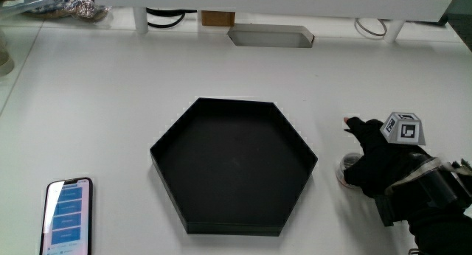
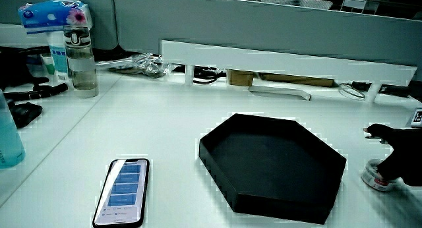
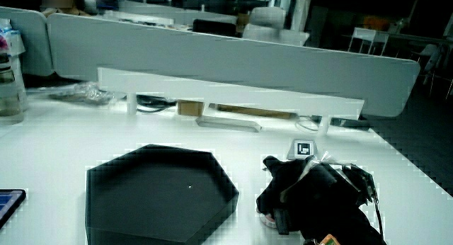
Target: Pick paper clip from desk
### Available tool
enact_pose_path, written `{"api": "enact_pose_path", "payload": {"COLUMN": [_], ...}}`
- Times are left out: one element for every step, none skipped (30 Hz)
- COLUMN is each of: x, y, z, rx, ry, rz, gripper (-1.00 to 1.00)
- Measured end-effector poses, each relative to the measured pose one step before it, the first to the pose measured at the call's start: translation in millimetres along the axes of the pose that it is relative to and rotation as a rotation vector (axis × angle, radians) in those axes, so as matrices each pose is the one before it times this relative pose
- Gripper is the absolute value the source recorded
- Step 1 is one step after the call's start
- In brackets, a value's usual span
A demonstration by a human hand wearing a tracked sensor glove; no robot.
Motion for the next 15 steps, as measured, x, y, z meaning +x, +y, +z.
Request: {"api": "enact_pose_path", "payload": {"x": [0.45, -1.39, -0.55, 0.68, 0.04, -0.03, 1.58, 0.31, 0.63, 1.39, 2.55, 1.91, -1.23, 1.16, 0.95], "y": [2.54, -0.33, -0.19, 1.91, 0.15, -0.45, 2.77, 0.02, -0.39, 1.52, 3.83, -0.11, -5.25, 1.50, 1.22], "z": [-0.42, 0.02, 0.03, -1.30, -0.59, -0.27, -1.80, -0.94, 0.01, -1.03, -2.65, -0.26, 1.69, 0.32, 0.59], "rx": [0.02543, -0.02220, 0.00702, -0.01904, -0.01772, 0.01022, 0.01031, -0.01498, 0.01577, -0.00566, -0.02972, 0.01902, 0.00346, 0.02248, -0.00626], "ry": [-0.01460, 0.00554, 0.00032, 0.00296, 0.01157, 0.00265, -0.01611, 0.01407, 0.00353, -0.00925, 0.02288, 0.00473, 0.01812, -0.01481, -0.00484], "rz": [-0.03537, 0.02029, 0.00615, -0.00852, 0.00944, 0.00462, -0.03964, 0.02191, 0.00695, -0.01648, 0.00669, -0.01754, 0.04606, -0.02276, -0.01846], "gripper": [1.00, 1.00, 1.00, 1.00, 1.00, 1.00, 1.00, 1.00, 1.00, 1.00, 1.00, 1.00, 1.00, 1.00, 1.00]}}
